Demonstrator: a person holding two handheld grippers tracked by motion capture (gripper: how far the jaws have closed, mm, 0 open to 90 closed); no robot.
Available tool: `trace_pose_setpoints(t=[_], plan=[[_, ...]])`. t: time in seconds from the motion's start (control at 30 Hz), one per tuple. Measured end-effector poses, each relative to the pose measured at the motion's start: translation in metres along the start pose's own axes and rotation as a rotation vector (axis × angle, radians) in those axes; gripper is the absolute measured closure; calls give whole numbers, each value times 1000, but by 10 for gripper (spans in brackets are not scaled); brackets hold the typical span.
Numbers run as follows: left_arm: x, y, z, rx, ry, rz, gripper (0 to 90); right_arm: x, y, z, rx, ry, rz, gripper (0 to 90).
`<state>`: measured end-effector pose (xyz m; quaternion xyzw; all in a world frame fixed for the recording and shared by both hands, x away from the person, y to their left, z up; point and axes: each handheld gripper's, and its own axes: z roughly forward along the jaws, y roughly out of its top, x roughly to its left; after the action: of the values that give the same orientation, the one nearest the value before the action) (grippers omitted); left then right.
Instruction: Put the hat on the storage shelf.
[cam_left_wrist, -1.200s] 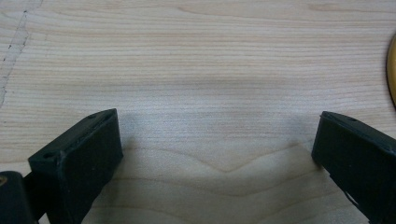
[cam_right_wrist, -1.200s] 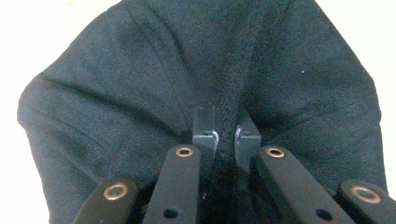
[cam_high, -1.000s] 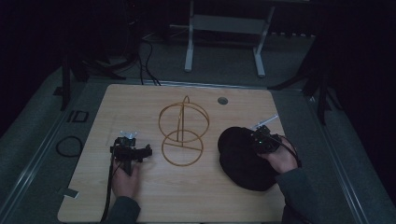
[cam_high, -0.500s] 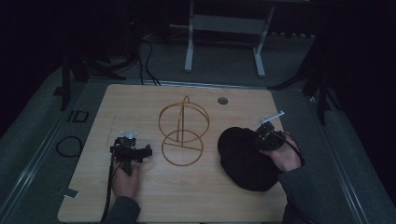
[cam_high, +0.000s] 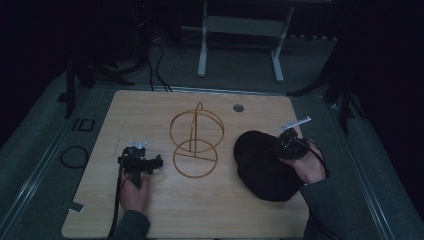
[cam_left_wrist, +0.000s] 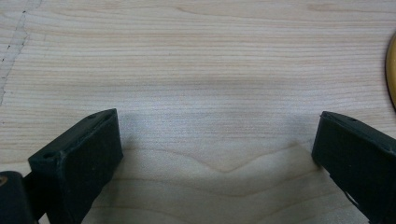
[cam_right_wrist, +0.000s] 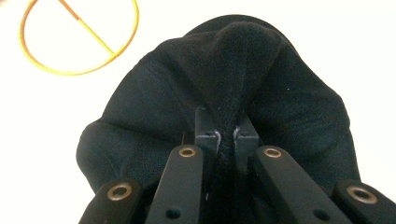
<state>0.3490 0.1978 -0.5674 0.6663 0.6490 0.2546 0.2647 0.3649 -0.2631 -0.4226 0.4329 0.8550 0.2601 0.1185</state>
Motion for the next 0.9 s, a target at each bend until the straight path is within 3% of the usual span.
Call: trace_pose_setpoints(t=[0.9], plan=[[0, 0, 0, -1, -1, 0, 12, 0, 11, -29, -108, 49, 24, 855]])
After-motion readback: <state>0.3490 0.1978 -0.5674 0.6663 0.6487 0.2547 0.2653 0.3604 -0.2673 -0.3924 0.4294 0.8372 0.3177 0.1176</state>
